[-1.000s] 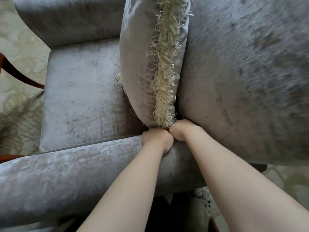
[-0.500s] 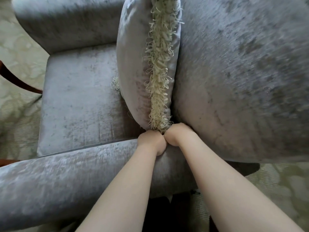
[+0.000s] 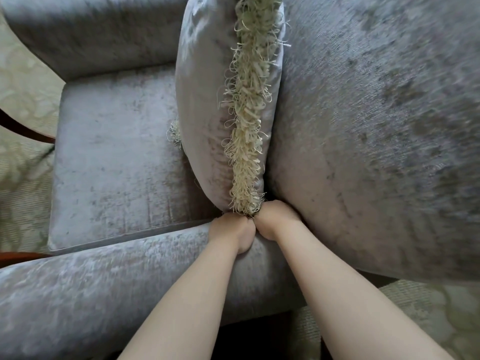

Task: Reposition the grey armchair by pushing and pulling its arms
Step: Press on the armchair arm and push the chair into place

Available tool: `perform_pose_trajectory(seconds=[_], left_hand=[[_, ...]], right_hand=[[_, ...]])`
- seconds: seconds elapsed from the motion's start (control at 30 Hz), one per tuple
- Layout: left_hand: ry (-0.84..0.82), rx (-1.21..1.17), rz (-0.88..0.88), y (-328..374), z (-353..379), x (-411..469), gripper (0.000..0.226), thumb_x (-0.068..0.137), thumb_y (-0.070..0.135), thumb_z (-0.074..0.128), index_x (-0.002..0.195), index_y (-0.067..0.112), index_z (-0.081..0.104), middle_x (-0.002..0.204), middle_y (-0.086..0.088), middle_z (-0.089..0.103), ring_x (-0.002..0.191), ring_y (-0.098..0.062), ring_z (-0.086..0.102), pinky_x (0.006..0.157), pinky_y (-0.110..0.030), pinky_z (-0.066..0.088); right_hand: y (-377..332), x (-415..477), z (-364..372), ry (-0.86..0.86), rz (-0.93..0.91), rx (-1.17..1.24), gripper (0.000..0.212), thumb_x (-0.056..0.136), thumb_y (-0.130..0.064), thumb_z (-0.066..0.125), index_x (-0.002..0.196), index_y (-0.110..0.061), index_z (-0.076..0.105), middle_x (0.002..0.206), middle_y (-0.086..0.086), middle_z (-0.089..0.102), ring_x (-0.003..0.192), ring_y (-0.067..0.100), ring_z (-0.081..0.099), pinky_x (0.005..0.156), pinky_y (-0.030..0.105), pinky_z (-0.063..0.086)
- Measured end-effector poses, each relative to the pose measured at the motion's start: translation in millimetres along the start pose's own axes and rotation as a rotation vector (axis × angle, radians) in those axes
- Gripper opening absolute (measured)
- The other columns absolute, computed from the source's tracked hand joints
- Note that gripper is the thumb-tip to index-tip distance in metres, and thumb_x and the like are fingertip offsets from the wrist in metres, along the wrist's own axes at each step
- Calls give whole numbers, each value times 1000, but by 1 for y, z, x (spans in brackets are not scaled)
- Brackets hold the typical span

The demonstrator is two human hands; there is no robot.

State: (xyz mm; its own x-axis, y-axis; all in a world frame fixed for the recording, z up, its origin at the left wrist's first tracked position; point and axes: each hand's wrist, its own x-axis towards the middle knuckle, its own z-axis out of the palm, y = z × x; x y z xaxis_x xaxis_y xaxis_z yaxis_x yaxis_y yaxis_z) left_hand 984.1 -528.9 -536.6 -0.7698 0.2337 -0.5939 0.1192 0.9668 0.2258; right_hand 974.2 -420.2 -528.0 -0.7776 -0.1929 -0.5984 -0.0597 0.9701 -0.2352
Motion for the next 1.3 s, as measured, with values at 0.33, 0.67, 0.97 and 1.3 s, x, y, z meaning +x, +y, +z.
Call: perform_pose_trajectory(seconds=[0.33,0.67,0.97,1.3], left_hand=[[59,-36,-44,1,0,-4,39,92,21,30,111,8,61,119,-15,61,105,-34,57,81,-36,42],[-9,-25,-7,-2,2,-22,34,93,22,33,104,6,61,113,-16,61,100,-33,56,79,-35,41],[193,99,117,-5,11,-23,42,92,31,26,93,12,64,100,-12,66,93,-34,58,68,-37,31],[190,24,74,-7,17,-11,41,96,35,30,97,12,65,104,-12,67,97,-33,60,74,-35,38]], right_hand=[[0,-3,7,57,116,92,32,91,-18,38,108,-7,62,109,12,64,103,33,59,69,28,35],[-8,-28,16,80,213,60,39,89,-27,38,107,-5,65,115,16,63,100,32,61,70,28,39],[-10,-28,23,283,269,115,29,85,-27,45,84,-8,68,95,13,67,85,32,62,61,31,42],[-5,-13,24,217,209,91,33,90,-30,40,101,-14,67,107,12,65,96,32,61,70,31,44]])
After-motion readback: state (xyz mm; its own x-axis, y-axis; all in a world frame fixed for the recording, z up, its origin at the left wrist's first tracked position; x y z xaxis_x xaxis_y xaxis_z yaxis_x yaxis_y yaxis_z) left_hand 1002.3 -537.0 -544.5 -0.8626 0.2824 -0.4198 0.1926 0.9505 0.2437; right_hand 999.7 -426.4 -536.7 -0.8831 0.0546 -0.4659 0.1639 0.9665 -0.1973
